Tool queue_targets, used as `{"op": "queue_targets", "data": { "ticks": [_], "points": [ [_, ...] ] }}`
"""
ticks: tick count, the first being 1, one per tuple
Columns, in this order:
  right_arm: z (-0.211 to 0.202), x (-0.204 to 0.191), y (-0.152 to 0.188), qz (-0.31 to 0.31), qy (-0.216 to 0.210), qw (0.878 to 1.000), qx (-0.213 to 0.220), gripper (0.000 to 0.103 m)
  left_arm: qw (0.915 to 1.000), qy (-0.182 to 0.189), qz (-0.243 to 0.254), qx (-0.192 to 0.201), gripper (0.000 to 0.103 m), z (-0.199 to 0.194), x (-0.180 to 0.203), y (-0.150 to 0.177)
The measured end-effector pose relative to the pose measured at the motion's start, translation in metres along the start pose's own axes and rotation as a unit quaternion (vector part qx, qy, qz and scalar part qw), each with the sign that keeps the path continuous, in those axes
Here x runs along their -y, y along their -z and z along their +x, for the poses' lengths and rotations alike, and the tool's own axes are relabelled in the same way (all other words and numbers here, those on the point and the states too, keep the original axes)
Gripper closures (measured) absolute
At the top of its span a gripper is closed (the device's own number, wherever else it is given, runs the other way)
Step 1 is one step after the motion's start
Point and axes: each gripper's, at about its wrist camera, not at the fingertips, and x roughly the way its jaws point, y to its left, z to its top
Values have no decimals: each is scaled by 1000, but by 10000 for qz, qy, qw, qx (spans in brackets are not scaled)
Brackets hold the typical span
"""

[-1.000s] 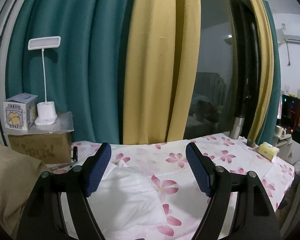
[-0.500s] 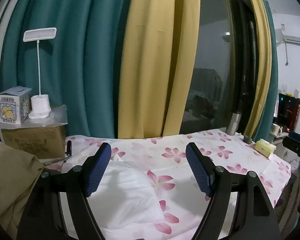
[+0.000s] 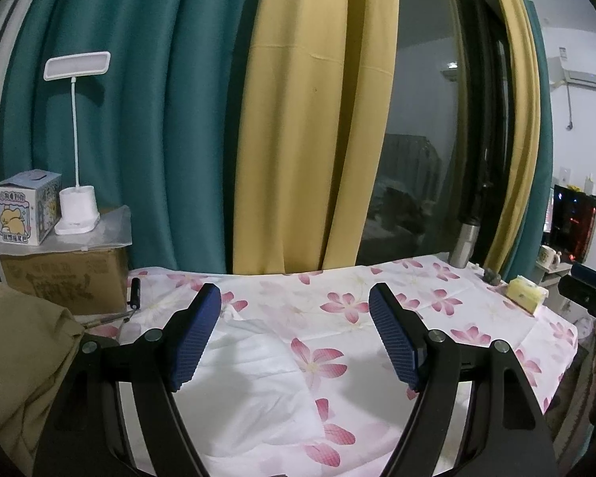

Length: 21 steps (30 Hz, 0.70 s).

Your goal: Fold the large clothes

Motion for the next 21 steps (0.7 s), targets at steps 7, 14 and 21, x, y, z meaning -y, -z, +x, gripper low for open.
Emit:
{"op": "queue_targets", "data": {
  "ticks": [7, 14, 21],
  "points": [
    [2, 1, 0, -36, -36, 10000, -17, 2, 10000, 1, -28, 13, 23, 0, 0, -1],
    [3, 1, 1, -57, -45, 10000, -27, 2, 10000, 14, -29, 7, 23, 0, 0, -1],
    [3, 0, 3, -72, -52, 10000, -32, 2, 10000, 10, -23, 5, 23, 1, -1, -1]
  ]
}}
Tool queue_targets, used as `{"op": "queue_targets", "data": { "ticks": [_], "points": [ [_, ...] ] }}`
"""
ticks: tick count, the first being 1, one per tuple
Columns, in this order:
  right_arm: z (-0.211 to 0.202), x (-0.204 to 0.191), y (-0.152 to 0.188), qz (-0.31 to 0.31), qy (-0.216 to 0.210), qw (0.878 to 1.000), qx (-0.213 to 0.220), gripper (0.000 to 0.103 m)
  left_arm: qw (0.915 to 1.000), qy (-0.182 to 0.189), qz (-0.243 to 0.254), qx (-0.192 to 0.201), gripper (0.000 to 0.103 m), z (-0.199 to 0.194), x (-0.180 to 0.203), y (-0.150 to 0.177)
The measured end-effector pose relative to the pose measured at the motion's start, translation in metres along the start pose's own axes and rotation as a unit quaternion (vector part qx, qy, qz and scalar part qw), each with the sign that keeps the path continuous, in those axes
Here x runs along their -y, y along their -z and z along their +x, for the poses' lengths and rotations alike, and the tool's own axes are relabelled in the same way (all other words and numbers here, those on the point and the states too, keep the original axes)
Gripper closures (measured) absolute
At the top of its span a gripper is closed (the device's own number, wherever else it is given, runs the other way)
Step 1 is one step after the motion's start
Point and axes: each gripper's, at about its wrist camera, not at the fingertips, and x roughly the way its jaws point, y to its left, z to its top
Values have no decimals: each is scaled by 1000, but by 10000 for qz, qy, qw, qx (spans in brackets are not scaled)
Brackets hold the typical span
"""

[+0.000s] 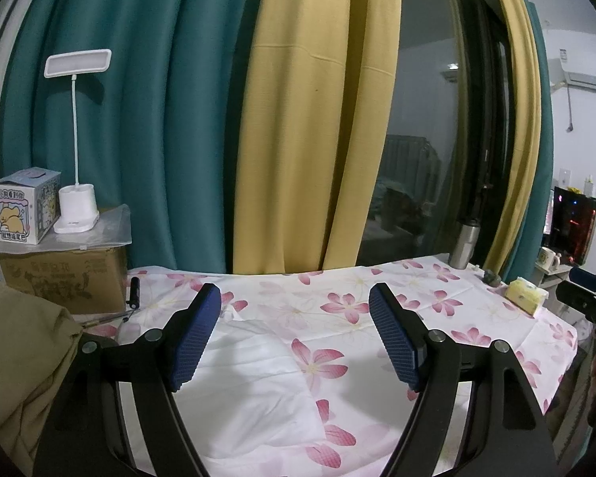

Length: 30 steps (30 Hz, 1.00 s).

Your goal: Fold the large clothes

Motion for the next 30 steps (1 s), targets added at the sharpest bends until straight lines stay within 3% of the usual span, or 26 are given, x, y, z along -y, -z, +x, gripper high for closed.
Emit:
{"op": "queue_targets", "data": {
  "ticks": [30],
  "points": [
    [6, 4, 4, -50, -20, 10000, -37, 2, 10000, -51, 46, -25, 23, 6, 0, 0]
  ]
}}
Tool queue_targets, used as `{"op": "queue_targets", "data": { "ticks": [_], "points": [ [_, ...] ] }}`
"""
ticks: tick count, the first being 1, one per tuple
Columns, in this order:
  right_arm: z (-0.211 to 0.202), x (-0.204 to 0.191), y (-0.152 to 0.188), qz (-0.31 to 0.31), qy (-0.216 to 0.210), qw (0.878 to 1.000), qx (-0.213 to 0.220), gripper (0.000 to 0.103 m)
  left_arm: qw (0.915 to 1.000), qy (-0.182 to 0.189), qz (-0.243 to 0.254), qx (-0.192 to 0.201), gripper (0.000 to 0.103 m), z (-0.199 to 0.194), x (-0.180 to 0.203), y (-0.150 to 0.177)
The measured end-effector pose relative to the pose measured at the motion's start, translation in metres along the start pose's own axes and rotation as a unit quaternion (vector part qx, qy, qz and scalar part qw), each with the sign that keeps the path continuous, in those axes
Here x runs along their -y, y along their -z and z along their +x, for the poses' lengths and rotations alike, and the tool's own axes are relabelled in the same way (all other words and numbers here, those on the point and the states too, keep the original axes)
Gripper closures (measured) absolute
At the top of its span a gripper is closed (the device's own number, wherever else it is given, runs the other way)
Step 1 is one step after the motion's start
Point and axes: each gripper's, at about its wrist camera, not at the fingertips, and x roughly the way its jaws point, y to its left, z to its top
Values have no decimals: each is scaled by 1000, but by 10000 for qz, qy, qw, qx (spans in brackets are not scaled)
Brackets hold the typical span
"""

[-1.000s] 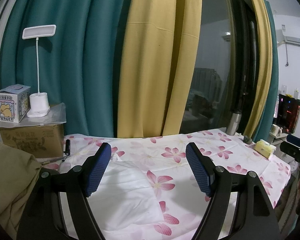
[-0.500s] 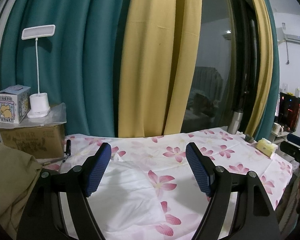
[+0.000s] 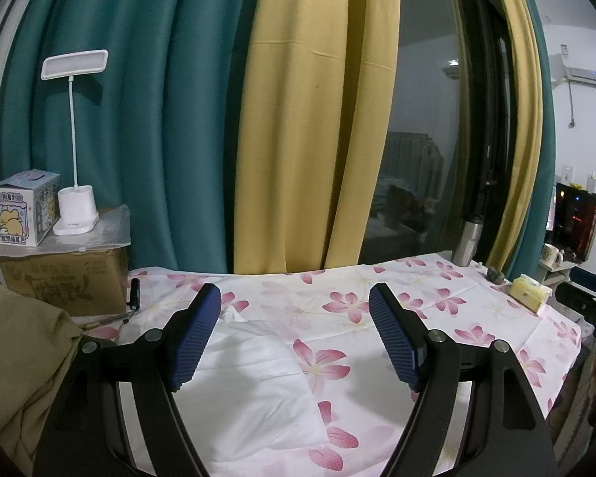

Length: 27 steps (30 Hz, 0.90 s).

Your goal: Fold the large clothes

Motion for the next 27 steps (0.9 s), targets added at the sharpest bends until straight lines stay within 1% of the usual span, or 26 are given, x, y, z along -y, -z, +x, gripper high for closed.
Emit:
{"op": "queue_targets", "data": {
  "ticks": [16, 24, 27],
  "points": [
    [0, -1, -1, 8, 1, 10000, 1, 2, 10000, 21, 8, -10, 23, 0, -1, 0],
    [0, -2, -1, 13, 10, 10000, -8, 2, 10000, -11, 92, -1, 23, 2, -2, 0],
    [0, -2, -1, 6, 8, 10000, -7, 2, 10000, 37, 91, -13, 23, 2, -1, 0]
  ]
}}
